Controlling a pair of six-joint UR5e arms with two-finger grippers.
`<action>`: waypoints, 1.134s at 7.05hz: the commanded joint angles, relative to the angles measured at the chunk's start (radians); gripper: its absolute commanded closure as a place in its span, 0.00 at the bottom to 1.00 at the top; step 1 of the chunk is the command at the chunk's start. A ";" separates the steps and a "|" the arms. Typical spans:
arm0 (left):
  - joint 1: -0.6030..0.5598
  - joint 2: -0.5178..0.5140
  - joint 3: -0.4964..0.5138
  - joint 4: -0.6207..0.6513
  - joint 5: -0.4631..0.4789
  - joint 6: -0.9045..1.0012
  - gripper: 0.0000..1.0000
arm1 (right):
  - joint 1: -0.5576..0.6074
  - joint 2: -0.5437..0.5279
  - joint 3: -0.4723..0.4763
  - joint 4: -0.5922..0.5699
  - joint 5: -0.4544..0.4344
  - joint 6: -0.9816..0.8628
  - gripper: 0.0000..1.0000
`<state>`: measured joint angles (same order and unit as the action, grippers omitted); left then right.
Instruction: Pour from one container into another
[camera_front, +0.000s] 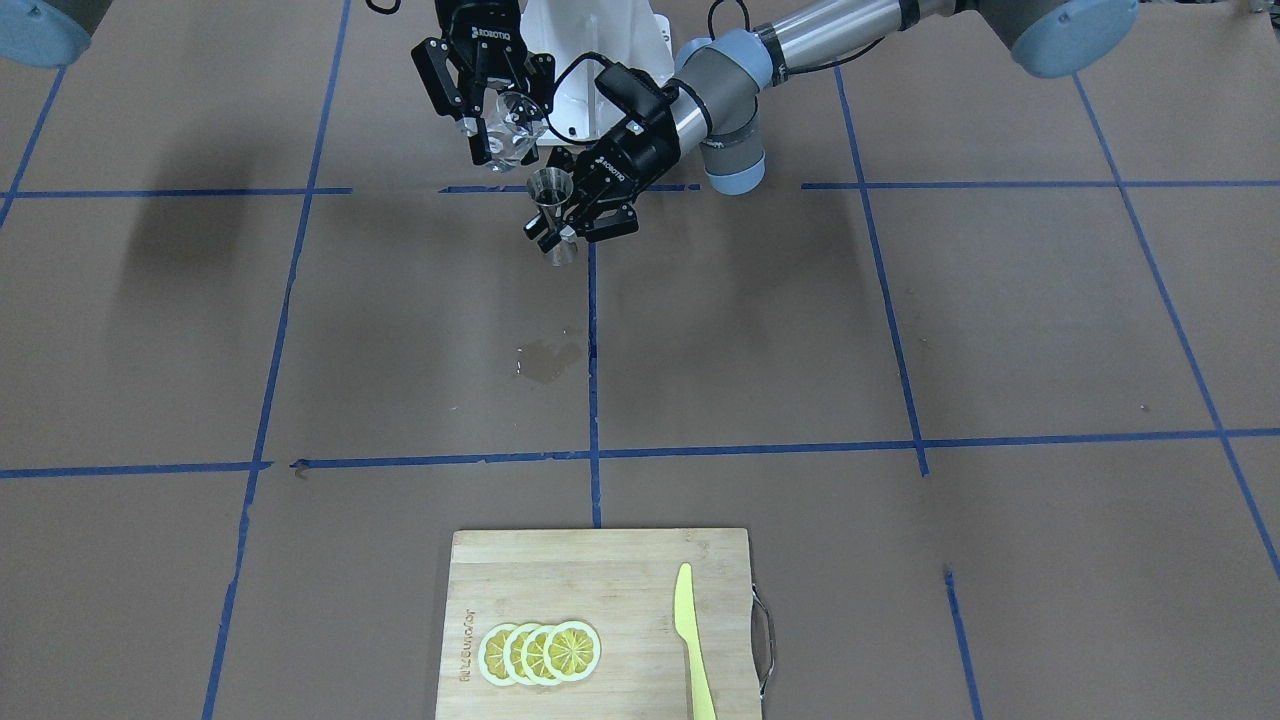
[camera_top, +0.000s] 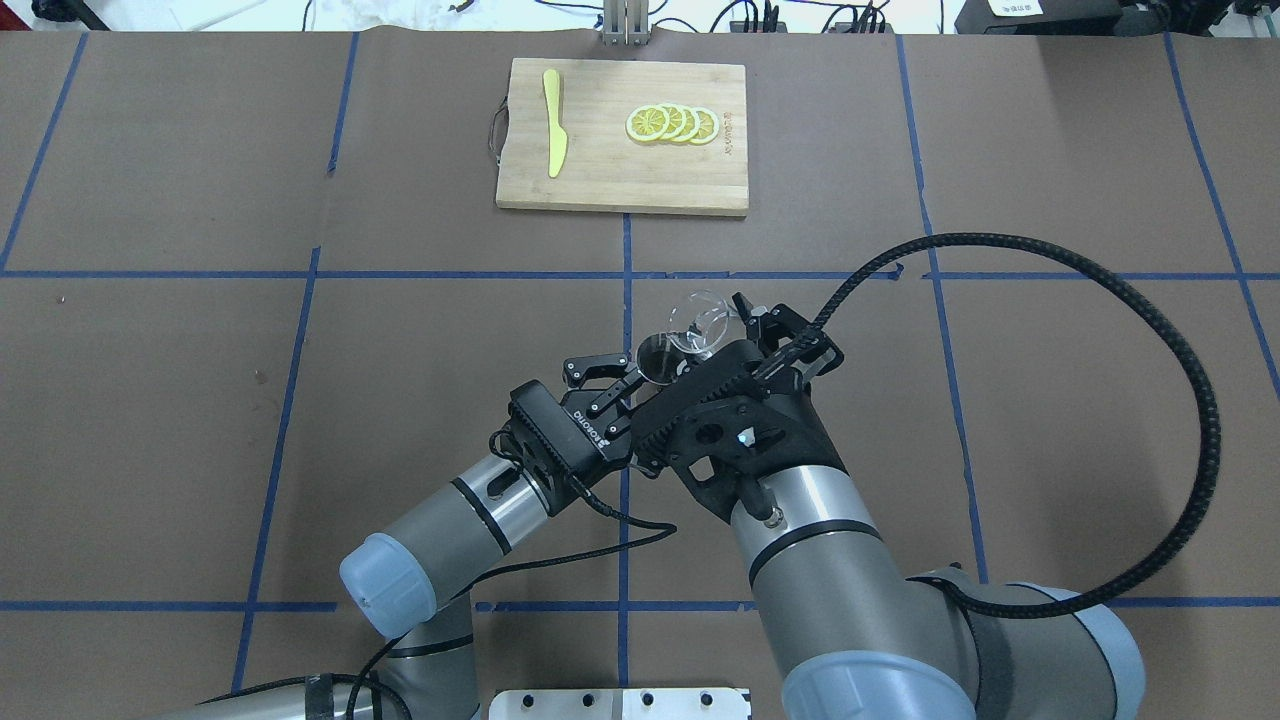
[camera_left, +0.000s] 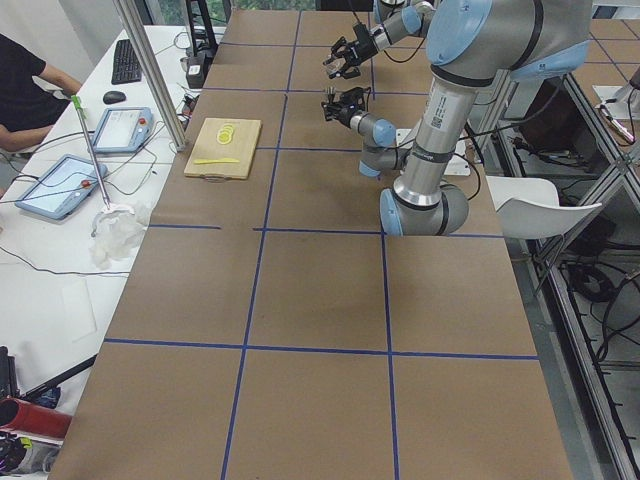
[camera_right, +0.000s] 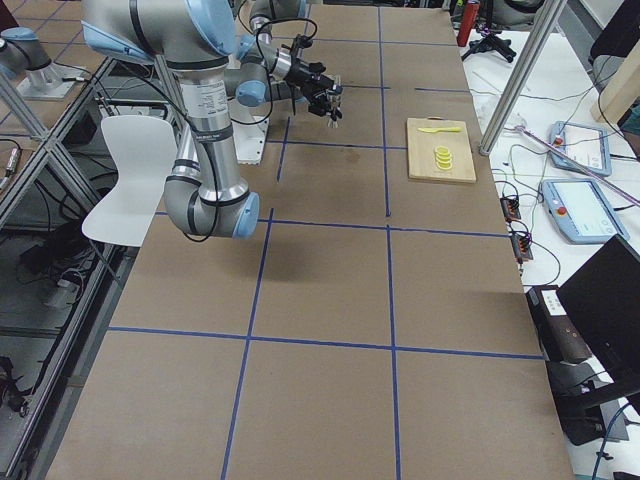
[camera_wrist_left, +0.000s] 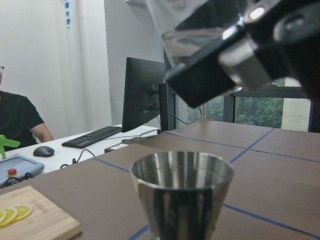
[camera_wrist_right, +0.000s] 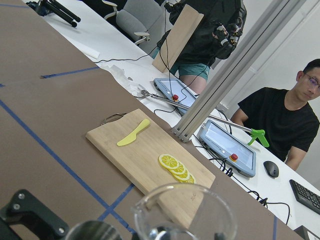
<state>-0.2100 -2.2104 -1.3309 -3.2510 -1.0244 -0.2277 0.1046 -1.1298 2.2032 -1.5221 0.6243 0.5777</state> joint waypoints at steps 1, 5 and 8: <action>-0.017 0.059 -0.058 0.004 0.050 0.002 1.00 | 0.003 -0.042 0.026 0.003 -0.003 0.197 1.00; -0.035 0.152 -0.113 0.002 0.211 -0.004 1.00 | 0.030 -0.307 -0.012 0.355 -0.014 0.350 1.00; -0.046 0.182 -0.113 0.005 0.269 -0.007 1.00 | 0.079 -0.400 -0.251 0.662 -0.017 0.536 1.00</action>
<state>-0.2515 -2.0424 -1.4431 -3.2474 -0.7818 -0.2331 0.1689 -1.4718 2.0278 -0.9891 0.6083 1.0672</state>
